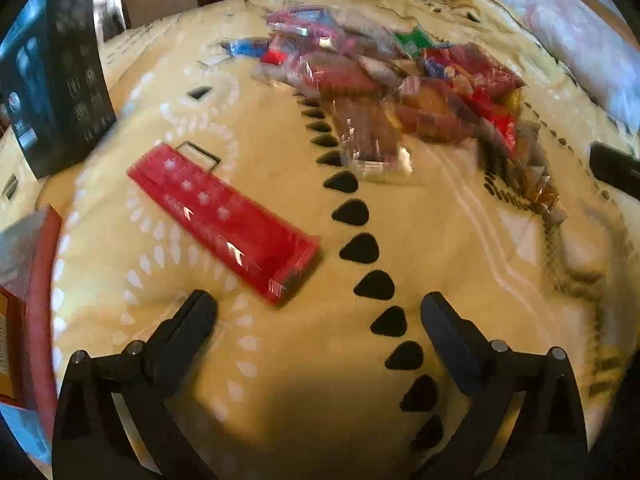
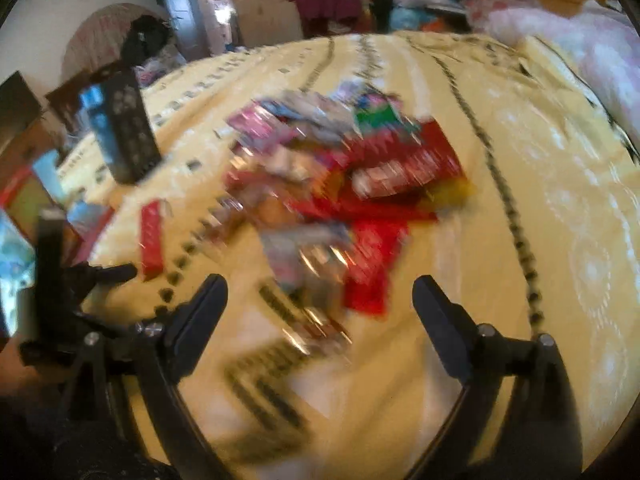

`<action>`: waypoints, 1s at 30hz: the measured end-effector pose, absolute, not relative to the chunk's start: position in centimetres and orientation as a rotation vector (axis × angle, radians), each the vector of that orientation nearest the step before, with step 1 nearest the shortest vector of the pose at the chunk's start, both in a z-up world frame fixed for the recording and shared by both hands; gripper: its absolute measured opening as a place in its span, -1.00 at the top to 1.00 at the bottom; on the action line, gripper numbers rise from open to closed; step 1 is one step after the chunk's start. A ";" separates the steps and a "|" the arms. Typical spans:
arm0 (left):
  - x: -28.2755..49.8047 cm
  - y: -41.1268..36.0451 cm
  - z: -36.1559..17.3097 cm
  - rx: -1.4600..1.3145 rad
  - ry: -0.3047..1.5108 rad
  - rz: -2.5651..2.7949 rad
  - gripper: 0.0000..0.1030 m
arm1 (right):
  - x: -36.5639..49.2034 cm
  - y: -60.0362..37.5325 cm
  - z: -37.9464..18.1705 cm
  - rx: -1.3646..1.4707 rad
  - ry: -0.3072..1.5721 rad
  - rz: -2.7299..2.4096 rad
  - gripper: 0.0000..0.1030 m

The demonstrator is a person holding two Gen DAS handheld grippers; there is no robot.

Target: Organize snacks

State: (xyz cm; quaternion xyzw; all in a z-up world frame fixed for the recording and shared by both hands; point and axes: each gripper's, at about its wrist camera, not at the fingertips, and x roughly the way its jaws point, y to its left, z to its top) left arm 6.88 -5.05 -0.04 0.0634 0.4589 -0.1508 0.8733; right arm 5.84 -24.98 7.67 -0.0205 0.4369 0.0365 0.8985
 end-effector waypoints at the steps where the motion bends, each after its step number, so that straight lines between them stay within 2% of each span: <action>1: 6.8 -5.1 0.3 0.132 0.957 -0.302 -1.00 | 5.3 -25.6 6.7 -0.045 0.930 0.053 -0.84; 3: 6.9 -5.3 0.2 0.129 0.966 -0.287 -1.00 | 4.5 -27.2 4.1 -0.053 1.002 -0.014 -0.84; 5: 6.7 -5.4 0.2 0.131 0.959 -0.287 -1.00 | 4.1 -28.3 2.5 -0.047 1.007 -0.037 -1.00; 7: 6.7 -5.5 0.5 0.129 0.961 -0.289 -1.00 | 3.9 -27.9 2.2 -0.100 0.959 -0.037 -1.00; 30: 6.8 -5.3 -0.1 0.124 0.960 -0.291 -1.00 | 3.8 -27.6 2.0 -0.094 0.926 -0.069 -1.00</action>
